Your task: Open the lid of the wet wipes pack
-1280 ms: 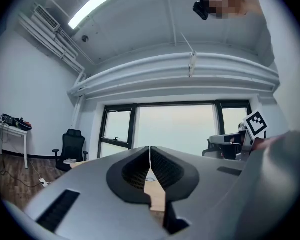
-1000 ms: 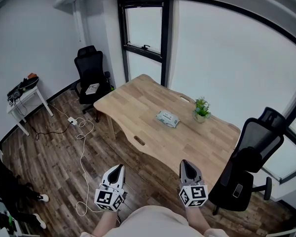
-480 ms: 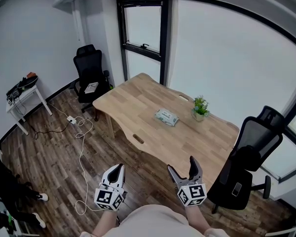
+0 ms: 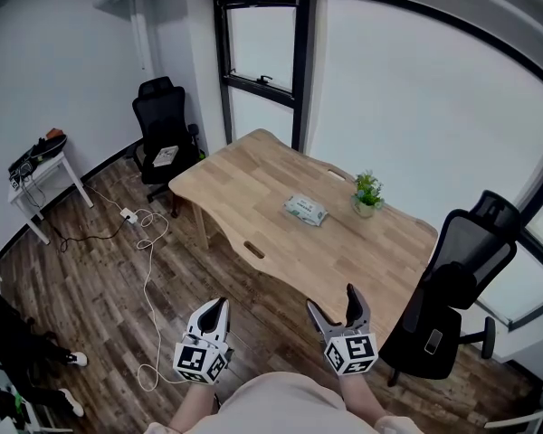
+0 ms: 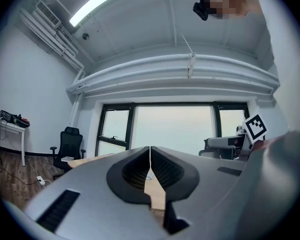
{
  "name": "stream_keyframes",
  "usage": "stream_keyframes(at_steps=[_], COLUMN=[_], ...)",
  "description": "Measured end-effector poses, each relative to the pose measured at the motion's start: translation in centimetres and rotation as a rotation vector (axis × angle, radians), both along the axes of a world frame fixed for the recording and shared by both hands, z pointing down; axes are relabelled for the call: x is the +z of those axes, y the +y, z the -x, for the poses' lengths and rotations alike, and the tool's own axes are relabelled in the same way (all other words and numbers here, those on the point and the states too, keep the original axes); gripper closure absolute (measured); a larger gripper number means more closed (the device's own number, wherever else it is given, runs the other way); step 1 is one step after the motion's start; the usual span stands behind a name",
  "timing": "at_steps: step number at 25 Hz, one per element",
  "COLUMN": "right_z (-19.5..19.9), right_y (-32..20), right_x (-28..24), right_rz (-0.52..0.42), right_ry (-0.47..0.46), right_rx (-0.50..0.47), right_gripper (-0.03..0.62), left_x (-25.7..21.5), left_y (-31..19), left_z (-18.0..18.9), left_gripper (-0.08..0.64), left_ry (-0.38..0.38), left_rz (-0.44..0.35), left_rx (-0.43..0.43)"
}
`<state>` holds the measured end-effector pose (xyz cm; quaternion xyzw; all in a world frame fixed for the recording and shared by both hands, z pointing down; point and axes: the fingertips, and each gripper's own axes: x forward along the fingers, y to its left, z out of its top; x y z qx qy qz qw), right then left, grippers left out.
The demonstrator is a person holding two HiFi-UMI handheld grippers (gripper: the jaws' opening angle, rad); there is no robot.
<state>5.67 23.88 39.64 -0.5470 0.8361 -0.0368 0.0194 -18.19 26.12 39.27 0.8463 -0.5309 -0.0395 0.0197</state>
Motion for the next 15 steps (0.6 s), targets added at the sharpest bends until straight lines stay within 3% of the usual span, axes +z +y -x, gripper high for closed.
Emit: stream_keyframes(at_steps=[15], right_z=[3.4], right_y=[2.0], right_x=[0.6], right_rz=[0.018], right_ry=[-0.005], right_rx=[0.104], right_gripper=[0.199], left_x=[1.1], left_y=[0.5], left_z=[4.5], left_gripper=[0.538], left_ry=[0.013], left_rz=[0.012], left_rx=[0.069])
